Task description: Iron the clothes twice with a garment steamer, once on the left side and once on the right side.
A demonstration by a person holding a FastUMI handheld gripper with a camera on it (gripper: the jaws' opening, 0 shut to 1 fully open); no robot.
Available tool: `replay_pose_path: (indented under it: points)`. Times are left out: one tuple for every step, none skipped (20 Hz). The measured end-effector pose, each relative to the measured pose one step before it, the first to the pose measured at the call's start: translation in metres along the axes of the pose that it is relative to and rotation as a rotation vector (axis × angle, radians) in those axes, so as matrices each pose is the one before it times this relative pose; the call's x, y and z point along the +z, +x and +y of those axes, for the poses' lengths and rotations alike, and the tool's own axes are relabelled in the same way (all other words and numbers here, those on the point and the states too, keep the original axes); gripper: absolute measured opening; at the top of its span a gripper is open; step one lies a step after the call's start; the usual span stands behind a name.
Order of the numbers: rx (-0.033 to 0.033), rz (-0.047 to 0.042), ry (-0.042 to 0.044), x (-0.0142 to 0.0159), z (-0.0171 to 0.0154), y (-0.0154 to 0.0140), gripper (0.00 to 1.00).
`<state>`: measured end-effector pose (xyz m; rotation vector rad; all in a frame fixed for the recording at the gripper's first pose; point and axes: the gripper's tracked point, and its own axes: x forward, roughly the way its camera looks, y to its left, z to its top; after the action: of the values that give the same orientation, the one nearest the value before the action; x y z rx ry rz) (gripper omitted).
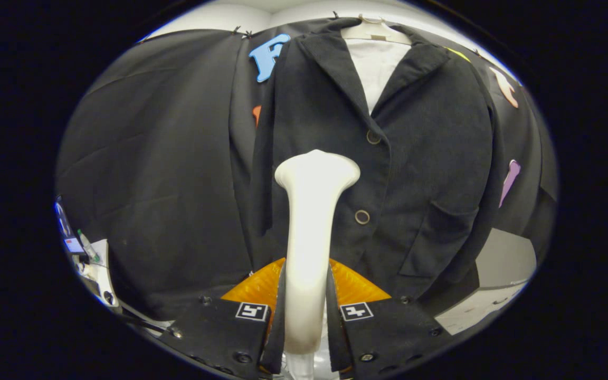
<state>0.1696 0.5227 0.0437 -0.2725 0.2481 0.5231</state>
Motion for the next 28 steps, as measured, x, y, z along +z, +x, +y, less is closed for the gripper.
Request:
replay_pose_path:
  points:
    - [-0.00050, 0.01035, -0.00004, -0.00572, -0.00085, 0.00151, 0.36]
    - [-0.00055, 0.01062, -0.00102, -0.00642, -0.00002, 0.00230, 0.36]
    - [0.00068, 0.01250, -0.00110, -0.00686, 0.00082, -0.00044, 0.36]
    - [0.00178, 0.01151, 0.00154, -0.00700, 0.00136, 0.00199, 0.36]
    - [0.00241, 0.00950, -0.00022, -0.00593, 0.00104, 0.00191, 0.36]
    - [0.00179, 0.00779, -0.00107, -0.00433, -0.00140, 0.00306, 0.36]
    - [0.00149, 0.00819, -0.00065, -0.00438, 0.00000, 0.00219, 0.36]
    - [0.00083, 0.00586, 0.00149, -0.00630, 0.00457, -0.00027, 0.36]
    - [-0.00022, 0.00621, -0.00117, -0.00379, -0.00044, 0.00220, 0.36]
    - [0.00016, 0.00920, -0.00284, -0.00551, -0.00005, 0.00182, 0.36]
    - [0.00242, 0.00734, -0.00019, -0.00514, 0.00041, 0.00226, 0.36]
    - [0.00076, 0.00874, -0.00226, -0.00614, 0.00030, 0.00222, 0.36]
    - [0.00220, 0.01018, -0.00123, -0.00565, -0.00019, 0.00098, 0.36]
    - [0.00315, 0.01371, 0.00144, -0.00737, 0.00107, 0.00264, 0.36]
    - [0.00280, 0.01446, 0.00264, -0.00666, 0.00048, 0.00174, 0.36]
    - [0.00132, 0.01288, 0.00210, -0.00772, 0.00052, 0.00068, 0.36]
    - [-0.00016, 0.01029, -0.00003, -0.00583, -0.00032, -0.00067, 0.36]
    - [-0.00069, 0.00941, 0.00148, -0.00532, 0.00008, -0.00023, 0.36]
    - [-0.00080, 0.01083, 0.00099, -0.00492, -0.00008, -0.00015, 0.36]
    - [0.00211, 0.01196, 0.00527, -0.00586, -0.00032, -0.00120, 0.36]
    - [0.00445, 0.01033, 0.00550, -0.00368, 0.00059, 0.00057, 0.36]
    - [0.00250, 0.00779, 0.00214, -0.00372, -0.00039, 0.00013, 0.36]
    - [0.00021, 0.00333, 0.00413, -0.00233, -0.00056, 0.00075, 0.36]
    - [-0.00013, 0.00229, 0.00453, -0.00162, -0.00045, -0.00023, 0.36]
    - [0.00087, 0.00318, 0.00674, -0.00215, 0.00002, 0.00011, 0.36]
    - [0.00247, 0.00305, 0.00293, -0.00422, -0.00009, -0.00083, 0.36]
    - [0.00097, 0.00078, 0.00346, -0.00240, -0.00224, -0.00172, 0.36]
    - [0.00085, 0.00089, 0.00056, -0.00249, -0.00345, -0.00268, 0.36]
